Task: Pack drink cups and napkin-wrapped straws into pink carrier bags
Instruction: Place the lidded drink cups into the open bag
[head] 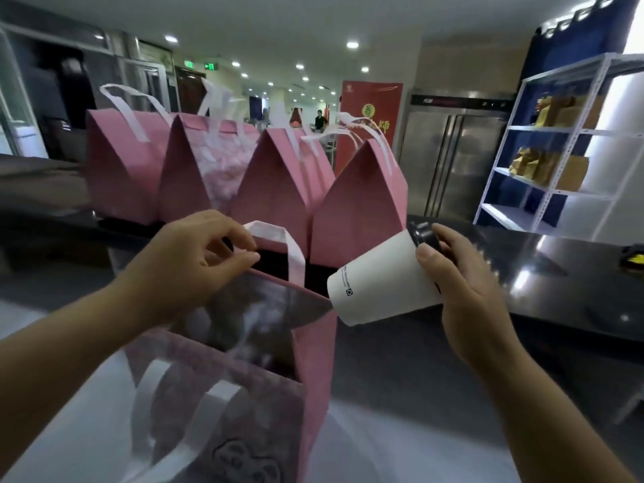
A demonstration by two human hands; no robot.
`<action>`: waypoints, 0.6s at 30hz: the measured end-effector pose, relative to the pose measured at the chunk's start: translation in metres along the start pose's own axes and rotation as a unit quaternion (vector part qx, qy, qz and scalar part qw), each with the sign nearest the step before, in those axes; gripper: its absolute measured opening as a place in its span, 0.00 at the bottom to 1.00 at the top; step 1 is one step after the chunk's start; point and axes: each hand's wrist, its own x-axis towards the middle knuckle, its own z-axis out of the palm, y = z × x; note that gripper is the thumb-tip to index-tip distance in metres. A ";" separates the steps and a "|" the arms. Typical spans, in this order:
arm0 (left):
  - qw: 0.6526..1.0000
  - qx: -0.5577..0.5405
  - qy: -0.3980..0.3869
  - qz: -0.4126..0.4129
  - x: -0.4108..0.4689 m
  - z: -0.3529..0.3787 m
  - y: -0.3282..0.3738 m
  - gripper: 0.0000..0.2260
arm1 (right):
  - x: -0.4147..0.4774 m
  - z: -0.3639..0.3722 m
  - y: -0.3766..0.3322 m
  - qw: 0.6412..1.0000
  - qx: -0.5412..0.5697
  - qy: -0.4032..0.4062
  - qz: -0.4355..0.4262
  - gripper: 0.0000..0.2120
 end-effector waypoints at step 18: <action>0.945 0.009 -0.323 -0.043 -0.011 -0.007 -0.162 0.27 | 0.017 0.141 -0.028 0.941 -0.228 -0.245 -0.046 0.27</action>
